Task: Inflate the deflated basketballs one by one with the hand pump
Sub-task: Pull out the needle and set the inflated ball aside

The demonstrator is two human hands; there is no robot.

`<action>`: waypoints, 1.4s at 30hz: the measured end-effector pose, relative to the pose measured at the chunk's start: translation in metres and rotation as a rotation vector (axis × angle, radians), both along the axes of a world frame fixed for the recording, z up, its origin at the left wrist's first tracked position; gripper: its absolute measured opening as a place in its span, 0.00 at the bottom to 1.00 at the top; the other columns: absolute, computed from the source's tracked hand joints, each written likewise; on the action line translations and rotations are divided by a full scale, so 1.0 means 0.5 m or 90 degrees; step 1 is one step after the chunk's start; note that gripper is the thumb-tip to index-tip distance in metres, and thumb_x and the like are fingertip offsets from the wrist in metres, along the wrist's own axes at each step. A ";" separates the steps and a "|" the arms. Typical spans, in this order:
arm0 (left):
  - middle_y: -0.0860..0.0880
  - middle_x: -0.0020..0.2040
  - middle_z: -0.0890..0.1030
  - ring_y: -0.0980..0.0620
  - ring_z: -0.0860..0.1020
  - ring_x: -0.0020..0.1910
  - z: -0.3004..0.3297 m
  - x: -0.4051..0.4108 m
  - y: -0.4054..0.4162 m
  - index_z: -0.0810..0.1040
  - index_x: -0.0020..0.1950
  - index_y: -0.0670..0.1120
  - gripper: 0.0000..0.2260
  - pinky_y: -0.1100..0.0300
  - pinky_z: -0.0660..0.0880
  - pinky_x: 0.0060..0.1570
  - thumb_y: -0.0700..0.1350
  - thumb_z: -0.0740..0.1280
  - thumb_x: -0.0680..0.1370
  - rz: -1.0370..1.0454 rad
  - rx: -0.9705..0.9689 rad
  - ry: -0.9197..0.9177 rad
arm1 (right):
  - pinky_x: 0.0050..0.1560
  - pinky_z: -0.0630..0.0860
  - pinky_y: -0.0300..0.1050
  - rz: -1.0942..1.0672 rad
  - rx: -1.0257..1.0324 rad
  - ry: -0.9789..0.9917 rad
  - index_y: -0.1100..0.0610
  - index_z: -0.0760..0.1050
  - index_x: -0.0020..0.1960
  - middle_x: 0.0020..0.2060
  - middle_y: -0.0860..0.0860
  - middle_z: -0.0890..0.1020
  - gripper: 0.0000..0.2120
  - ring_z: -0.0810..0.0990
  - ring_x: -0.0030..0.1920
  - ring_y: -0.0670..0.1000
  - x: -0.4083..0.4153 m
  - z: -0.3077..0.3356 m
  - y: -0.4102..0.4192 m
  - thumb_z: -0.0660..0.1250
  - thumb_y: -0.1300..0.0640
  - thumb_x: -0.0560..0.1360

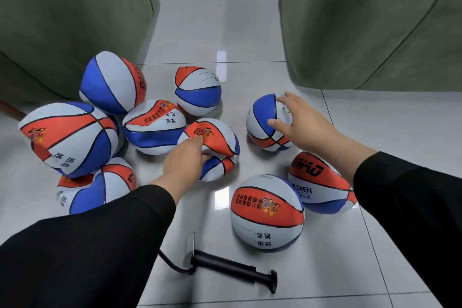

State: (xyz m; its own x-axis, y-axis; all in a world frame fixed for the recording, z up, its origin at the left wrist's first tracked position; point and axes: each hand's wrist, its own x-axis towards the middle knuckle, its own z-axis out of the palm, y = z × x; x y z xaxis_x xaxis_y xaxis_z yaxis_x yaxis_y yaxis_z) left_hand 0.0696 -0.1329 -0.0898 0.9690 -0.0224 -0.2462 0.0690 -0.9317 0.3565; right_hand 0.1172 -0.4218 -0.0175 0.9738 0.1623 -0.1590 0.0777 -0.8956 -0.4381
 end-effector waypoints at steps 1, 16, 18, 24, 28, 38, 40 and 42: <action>0.43 0.66 0.80 0.38 0.78 0.64 0.005 -0.006 0.006 0.72 0.74 0.45 0.20 0.48 0.75 0.59 0.49 0.66 0.83 0.006 -0.016 -0.001 | 0.77 0.62 0.56 0.014 0.009 -0.007 0.47 0.61 0.80 0.82 0.47 0.57 0.33 0.61 0.79 0.50 -0.005 0.011 0.018 0.65 0.38 0.79; 0.51 0.46 0.83 0.48 0.79 0.46 0.317 -0.123 0.143 0.81 0.57 0.48 0.17 0.52 0.74 0.42 0.62 0.66 0.81 0.073 -0.146 -0.136 | 0.64 0.71 0.41 -0.009 0.366 0.131 0.50 0.54 0.82 0.72 0.46 0.71 0.48 0.74 0.69 0.49 -0.152 0.177 0.341 0.77 0.40 0.72; 0.52 0.41 0.81 0.50 0.79 0.42 0.348 -0.156 0.159 0.81 0.48 0.50 0.13 0.55 0.73 0.39 0.59 0.67 0.81 0.081 -0.212 -0.160 | 0.63 0.75 0.43 -0.054 0.420 0.134 0.48 0.59 0.79 0.65 0.43 0.75 0.43 0.77 0.64 0.48 -0.176 0.192 0.357 0.77 0.41 0.72; 0.61 0.67 0.75 0.70 0.74 0.61 0.403 -0.249 0.221 0.62 0.80 0.59 0.31 0.79 0.72 0.46 0.53 0.72 0.80 0.084 -0.505 -0.060 | 0.50 0.82 0.45 -0.137 0.541 0.131 0.46 0.68 0.71 0.54 0.38 0.78 0.30 0.81 0.53 0.44 -0.265 0.221 0.358 0.75 0.41 0.74; 0.69 0.67 0.68 0.84 0.70 0.54 0.376 -0.318 0.261 0.54 0.81 0.60 0.40 0.81 0.70 0.47 0.44 0.76 0.78 0.049 -0.517 -0.025 | 0.49 0.85 0.56 -0.215 0.589 0.164 0.47 0.73 0.68 0.56 0.46 0.83 0.27 0.85 0.53 0.52 -0.328 0.218 0.355 0.73 0.36 0.74; 0.53 0.68 0.81 0.48 0.81 0.65 0.366 -0.379 0.334 0.69 0.76 0.60 0.31 0.42 0.81 0.60 0.56 0.76 0.75 0.246 -0.833 0.017 | 0.54 0.83 0.61 -0.120 0.693 0.366 0.45 0.76 0.68 0.59 0.47 0.85 0.31 0.84 0.59 0.55 -0.399 0.241 0.456 0.66 0.28 0.73; 0.53 0.67 0.82 0.48 0.82 0.64 0.361 -0.383 0.361 0.71 0.76 0.57 0.30 0.44 0.79 0.63 0.58 0.76 0.76 0.268 -0.828 -0.039 | 0.56 0.82 0.60 -0.144 0.668 0.370 0.44 0.77 0.67 0.59 0.46 0.85 0.33 0.84 0.58 0.52 -0.400 0.243 0.475 0.63 0.25 0.72; 0.54 0.64 0.83 0.51 0.83 0.61 0.358 -0.386 0.387 0.72 0.74 0.55 0.29 0.48 0.81 0.60 0.57 0.76 0.76 0.344 -0.787 -0.104 | 0.58 0.80 0.58 -0.182 0.560 0.281 0.47 0.76 0.68 0.59 0.48 0.84 0.30 0.82 0.58 0.51 -0.395 0.226 0.483 0.58 0.28 0.77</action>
State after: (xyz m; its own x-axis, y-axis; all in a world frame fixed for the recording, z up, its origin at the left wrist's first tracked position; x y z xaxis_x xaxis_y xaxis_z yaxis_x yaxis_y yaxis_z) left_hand -0.1232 0.0606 0.0894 0.9429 0.2456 -0.2252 0.1979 0.1307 0.9715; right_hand -0.0804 -0.1803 0.0957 0.8777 0.1662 -0.4495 -0.4156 -0.2031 -0.8866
